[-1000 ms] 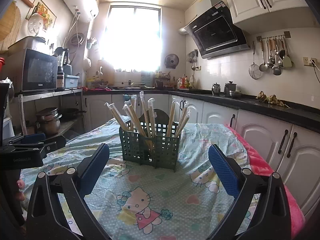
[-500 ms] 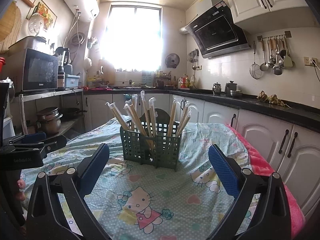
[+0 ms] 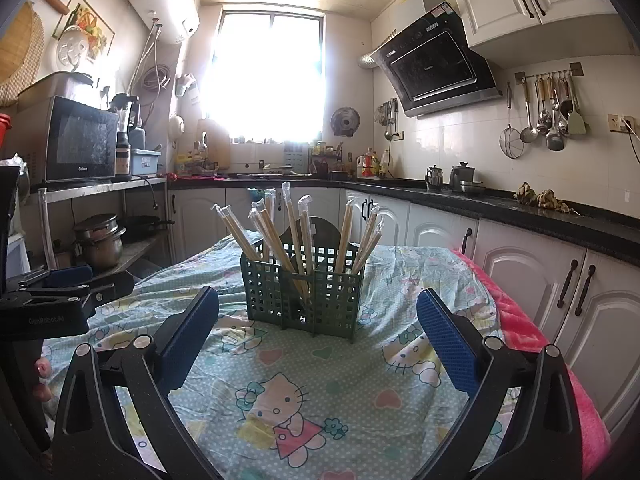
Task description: Organize utensils
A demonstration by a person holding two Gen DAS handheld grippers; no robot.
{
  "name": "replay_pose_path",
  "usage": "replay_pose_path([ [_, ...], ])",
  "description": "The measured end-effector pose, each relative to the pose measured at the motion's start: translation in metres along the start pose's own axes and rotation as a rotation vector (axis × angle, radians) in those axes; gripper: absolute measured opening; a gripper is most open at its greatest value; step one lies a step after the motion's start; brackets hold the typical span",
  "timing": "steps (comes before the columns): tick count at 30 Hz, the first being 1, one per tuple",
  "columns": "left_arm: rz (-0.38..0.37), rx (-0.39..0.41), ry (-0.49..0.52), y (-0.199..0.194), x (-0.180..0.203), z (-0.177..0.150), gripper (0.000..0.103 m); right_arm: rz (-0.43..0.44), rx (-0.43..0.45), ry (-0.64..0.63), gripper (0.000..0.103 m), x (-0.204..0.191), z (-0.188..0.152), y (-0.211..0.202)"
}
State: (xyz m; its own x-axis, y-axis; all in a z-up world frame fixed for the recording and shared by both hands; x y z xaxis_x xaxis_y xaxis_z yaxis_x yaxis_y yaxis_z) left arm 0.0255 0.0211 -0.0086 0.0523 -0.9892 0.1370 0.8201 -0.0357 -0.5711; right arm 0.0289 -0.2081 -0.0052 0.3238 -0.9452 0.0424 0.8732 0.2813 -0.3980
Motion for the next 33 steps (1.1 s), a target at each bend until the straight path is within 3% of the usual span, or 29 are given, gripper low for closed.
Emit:
replay_pose_path([
  [20,-0.013,-0.031,-0.005,0.009,-0.002,-0.004,0.092,-0.001,0.003,0.005,0.097,0.002,0.0,-0.001],
  [33,0.064,-0.116,-0.066,0.027,-0.026,0.009,0.092,-0.034,-0.021,0.073,0.097,0.024,0.005,0.005],
])
Point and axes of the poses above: each gripper's, at about its wrist camera, not at the fingertips, and y roughly the way its jaws point, x to its right, z to its top, the point moved 1 cm from there along y, roughly the way its jaws point, and after that the axes turned 13 degrees about -x, right-handed, at the moved point
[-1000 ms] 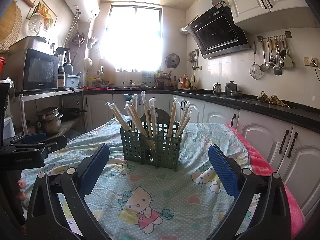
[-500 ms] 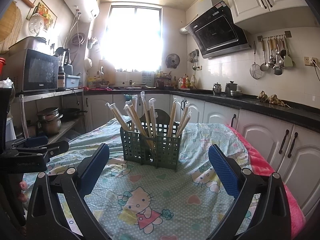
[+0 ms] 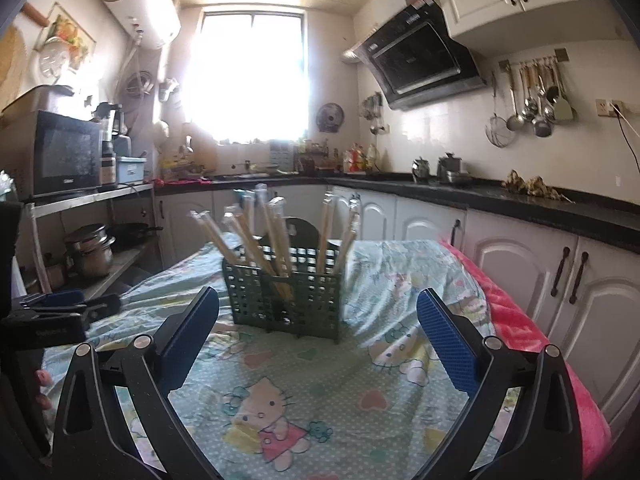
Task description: Organize utensils
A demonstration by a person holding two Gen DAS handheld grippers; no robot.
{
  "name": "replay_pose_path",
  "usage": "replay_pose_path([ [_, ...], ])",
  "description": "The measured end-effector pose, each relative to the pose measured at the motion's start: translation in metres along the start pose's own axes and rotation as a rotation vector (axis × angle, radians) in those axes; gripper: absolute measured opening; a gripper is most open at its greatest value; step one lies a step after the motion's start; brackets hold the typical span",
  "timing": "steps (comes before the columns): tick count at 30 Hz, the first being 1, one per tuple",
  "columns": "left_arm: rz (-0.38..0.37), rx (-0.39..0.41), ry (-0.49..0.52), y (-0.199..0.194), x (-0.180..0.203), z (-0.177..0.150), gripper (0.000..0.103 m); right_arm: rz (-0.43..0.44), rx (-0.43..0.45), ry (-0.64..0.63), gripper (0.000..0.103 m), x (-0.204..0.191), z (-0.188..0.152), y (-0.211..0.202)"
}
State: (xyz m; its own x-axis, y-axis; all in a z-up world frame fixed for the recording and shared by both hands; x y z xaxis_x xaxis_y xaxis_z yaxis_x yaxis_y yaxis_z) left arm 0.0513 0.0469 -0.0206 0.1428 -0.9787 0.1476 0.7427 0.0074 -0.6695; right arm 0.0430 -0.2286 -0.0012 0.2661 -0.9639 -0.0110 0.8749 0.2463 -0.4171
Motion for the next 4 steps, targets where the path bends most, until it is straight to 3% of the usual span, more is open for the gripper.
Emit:
replay_pose_path([
  [2,0.044,-0.058,-0.029,0.013,-0.016,0.012,0.092,-0.013,-0.025,0.058,0.097,0.02,0.009,0.01],
  [4,0.109,-0.126,-0.039,0.034,-0.032,0.024,0.092,-0.06,-0.122,0.101,0.097,0.04,0.018,0.034],
])
Point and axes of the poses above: each gripper's, at about its wrist camera, not at the fingertips, and y roughly the way its jaws point, x to its right, z to its top, the point moved 1 cm from there along y, roughly the way its jaws point, and after that the axes turned 13 degrees about -x, right-handed, at the moved point
